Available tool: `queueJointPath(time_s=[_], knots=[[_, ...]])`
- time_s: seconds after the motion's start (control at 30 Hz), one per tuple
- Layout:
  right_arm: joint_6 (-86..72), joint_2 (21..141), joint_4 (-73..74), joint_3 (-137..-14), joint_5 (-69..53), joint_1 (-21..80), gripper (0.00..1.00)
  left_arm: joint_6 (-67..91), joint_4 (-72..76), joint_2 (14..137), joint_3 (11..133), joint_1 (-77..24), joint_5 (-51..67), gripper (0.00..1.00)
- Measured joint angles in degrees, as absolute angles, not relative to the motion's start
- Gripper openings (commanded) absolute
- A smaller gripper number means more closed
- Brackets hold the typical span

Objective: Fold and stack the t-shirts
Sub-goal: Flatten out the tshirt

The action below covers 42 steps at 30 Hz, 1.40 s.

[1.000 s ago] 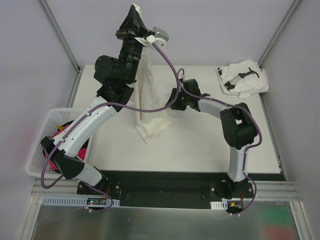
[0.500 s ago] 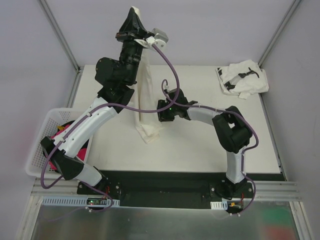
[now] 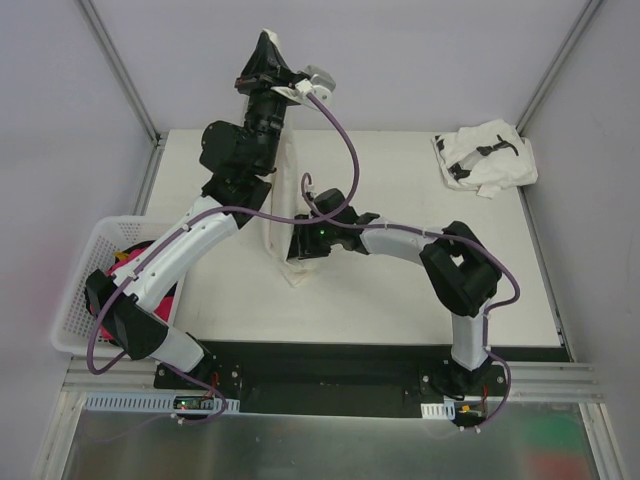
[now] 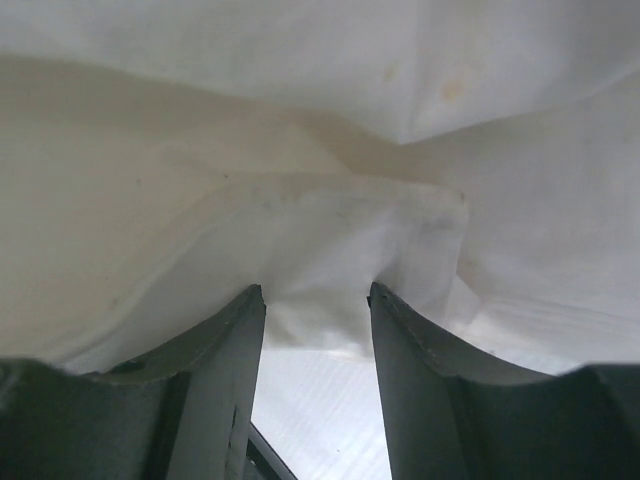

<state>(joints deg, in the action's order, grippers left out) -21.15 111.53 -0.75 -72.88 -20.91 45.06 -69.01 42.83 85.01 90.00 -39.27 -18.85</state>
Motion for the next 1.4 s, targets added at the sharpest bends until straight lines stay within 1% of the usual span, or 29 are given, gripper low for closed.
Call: queueJointPath(time_s=[0.37,0.7,0.83,1.1,1.4], knots=[[-22.28,112.57,-1.06,-73.06,-21.26,47.22,0.49,-68.38,46.52,84.75,85.21,-39.27,-20.51,0.0],[-22.0,112.6,-1.13,-72.93,-20.78,42.39,0.49,-67.81,48.58,82.04,79.72,-39.27,-21.63,0.0],[-21.96,113.25,-1.21,-73.01,-20.32,40.84,0.49,-67.31,49.12,81.47,79.55,-39.24,-21.69,0.0],[-22.04,116.79,-1.28,-74.22,-20.45,41.28,0.49,-66.85,49.1,81.43,79.46,-38.87,-21.67,0.0],[-22.09,116.9,-1.37,-76.34,-20.49,41.28,0.48,-66.5,49.06,81.41,79.13,-38.5,-21.67,0.0]])
